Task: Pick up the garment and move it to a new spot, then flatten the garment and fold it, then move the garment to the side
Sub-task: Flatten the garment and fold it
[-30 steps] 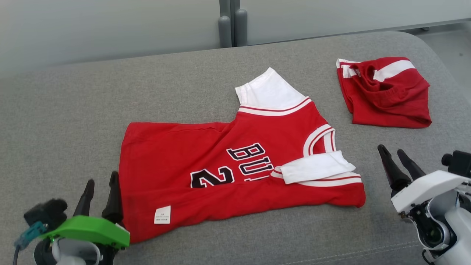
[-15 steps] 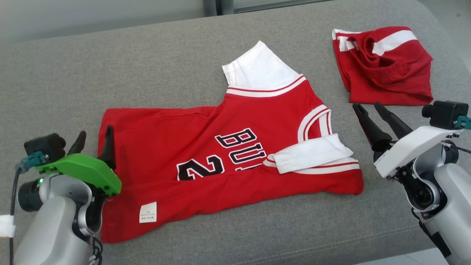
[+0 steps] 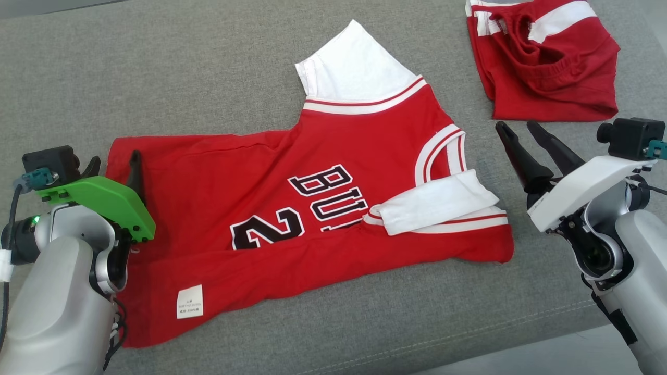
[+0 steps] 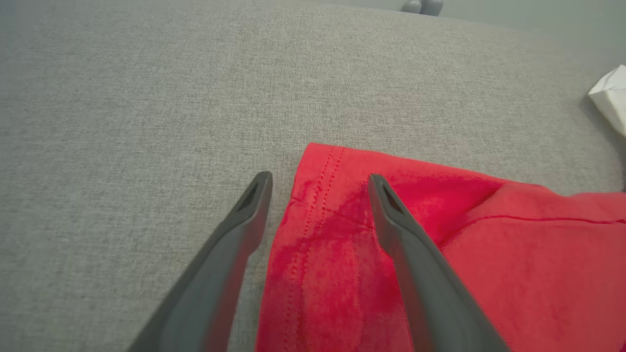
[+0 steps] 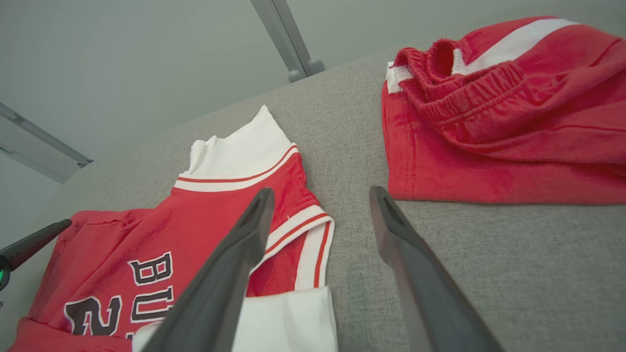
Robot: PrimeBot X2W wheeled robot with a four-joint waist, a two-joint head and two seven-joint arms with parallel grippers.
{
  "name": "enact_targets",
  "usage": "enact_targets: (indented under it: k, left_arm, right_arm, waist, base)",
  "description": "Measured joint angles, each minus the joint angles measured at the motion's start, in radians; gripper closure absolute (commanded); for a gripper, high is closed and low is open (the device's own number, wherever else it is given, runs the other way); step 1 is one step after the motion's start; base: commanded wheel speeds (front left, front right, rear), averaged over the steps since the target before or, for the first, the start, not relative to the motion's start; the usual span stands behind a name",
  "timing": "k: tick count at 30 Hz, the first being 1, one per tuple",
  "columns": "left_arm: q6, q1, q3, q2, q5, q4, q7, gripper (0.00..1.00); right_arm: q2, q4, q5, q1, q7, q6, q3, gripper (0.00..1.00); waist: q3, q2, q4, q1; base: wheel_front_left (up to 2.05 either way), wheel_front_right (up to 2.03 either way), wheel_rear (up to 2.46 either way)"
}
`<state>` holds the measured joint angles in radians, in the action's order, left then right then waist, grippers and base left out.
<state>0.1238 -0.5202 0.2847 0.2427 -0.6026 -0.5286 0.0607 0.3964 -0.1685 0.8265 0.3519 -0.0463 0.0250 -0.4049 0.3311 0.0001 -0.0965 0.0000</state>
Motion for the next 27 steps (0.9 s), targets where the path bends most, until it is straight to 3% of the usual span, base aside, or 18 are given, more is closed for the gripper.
enact_targets:
  k: [5, 8, 9, 10, 24, 25, 27]
  left_arm:
    - [0.000, -0.021, 0.001, -0.012, 0.004, -0.041, 0.001, 0.02]
    - [0.000, -0.040, 0.008, -0.020, 0.008, -0.048, 0.003, 0.78]
    - [0.000, -0.045, 0.010, -0.023, 0.008, -0.052, 0.007, 0.94]
    - [0.000, -0.049, 0.011, -0.027, 0.008, -0.057, 0.008, 1.00]
    - [-0.002, -0.099, 0.005, -0.065, -0.001, -0.085, -0.028, 1.00]
    - [-0.002, -0.099, 0.008, -0.065, -0.001, -0.094, -0.028, 0.89]
    - [-0.002, -0.099, 0.009, -0.065, -0.001, -0.112, -0.028, 0.76]
  right_arm:
    - [-0.002, -0.002, 0.000, 0.011, 0.000, 0.000, 0.000, 0.00]
    - [-0.003, -0.006, -0.001, 0.015, 0.000, 0.000, -0.001, 0.00]
    - [-0.004, -0.007, -0.001, 0.017, 0.000, 0.000, -0.001, 0.00]
    - [-0.004, -0.009, -0.001, 0.020, 0.000, 0.000, -0.001, 0.00]
    - [0.012, -0.025, -0.020, 0.075, -0.005, 0.001, 0.010, 0.00]
    - [0.012, -0.025, -0.023, 0.087, -0.007, 0.001, 0.008, 0.00]
    - [0.009, -0.025, -0.028, 0.109, -0.012, 0.009, -0.002, 0.00]
  waist:
    - [0.011, 0.0000, 0.003, 0.0000]
    - [0.014, 0.0000, 0.008, 0.0000]
    - [0.015, 0.0000, 0.009, 0.0000]
    - [0.015, 0.0000, 0.010, 0.0000]
    - [0.017, 0.0000, 0.055, 0.0000]
    - [0.018, 0.0000, 0.060, 0.0000]
    - [0.020, 0.0000, 0.067, 0.0000]
  base:
    - [0.00, 0.00, 0.00]
    - [0.00, 0.00, 0.00]
    - [0.00, 0.00, 0.00]
    - [0.00, 0.00, 0.00]
    - [0.00, 0.00, 0.00]
    - [0.00, 0.00, 0.00]
    - [0.00, 0.00, 0.00]
